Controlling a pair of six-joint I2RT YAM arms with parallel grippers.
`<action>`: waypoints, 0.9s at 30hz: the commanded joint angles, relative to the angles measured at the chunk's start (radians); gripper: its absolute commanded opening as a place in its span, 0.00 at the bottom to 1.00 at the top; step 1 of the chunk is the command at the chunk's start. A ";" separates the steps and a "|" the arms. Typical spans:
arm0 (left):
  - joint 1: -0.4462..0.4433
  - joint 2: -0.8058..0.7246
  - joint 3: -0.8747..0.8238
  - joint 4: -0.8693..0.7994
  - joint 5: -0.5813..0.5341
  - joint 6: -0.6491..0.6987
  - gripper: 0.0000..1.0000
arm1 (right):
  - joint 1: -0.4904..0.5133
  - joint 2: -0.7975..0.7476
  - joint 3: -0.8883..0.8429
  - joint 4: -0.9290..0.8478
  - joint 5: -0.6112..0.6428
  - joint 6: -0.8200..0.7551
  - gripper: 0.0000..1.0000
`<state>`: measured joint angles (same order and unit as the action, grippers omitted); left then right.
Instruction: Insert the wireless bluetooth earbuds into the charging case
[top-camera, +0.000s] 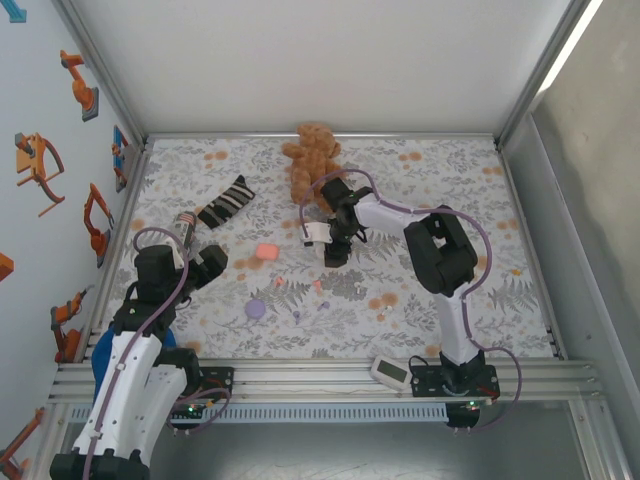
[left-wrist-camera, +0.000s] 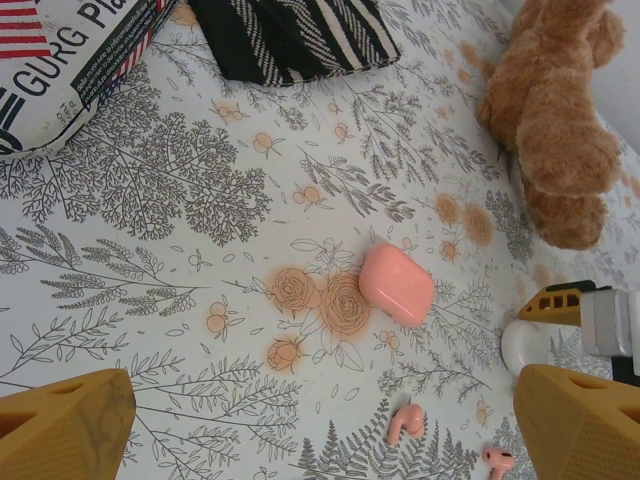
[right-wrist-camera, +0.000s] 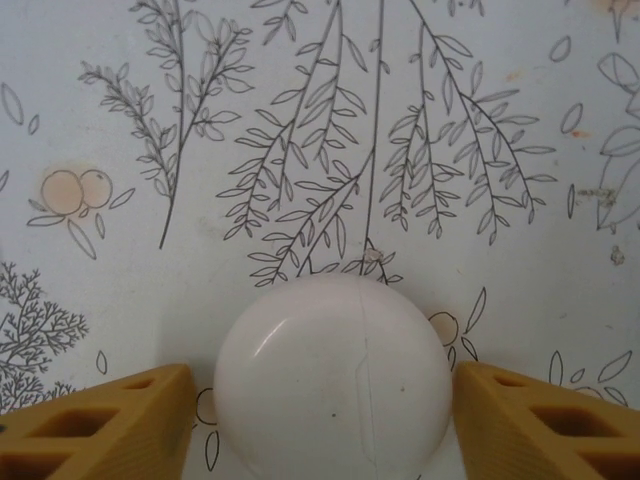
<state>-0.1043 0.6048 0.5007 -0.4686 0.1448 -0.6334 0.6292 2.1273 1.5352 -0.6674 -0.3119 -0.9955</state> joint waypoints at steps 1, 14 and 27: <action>-0.006 -0.004 -0.011 0.008 -0.011 -0.006 0.96 | 0.003 0.039 0.044 -0.060 0.029 -0.004 0.57; -0.008 -0.025 -0.013 -0.008 -0.002 -0.021 0.96 | 0.004 -0.050 -0.037 0.010 -0.004 0.020 0.46; -0.029 -0.037 -0.028 0.158 0.254 -0.096 0.97 | 0.006 -0.425 -0.318 0.285 -0.033 0.151 0.46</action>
<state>-0.1226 0.5705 0.4911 -0.3965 0.2802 -0.6846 0.6308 1.7840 1.2675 -0.4858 -0.3252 -0.9039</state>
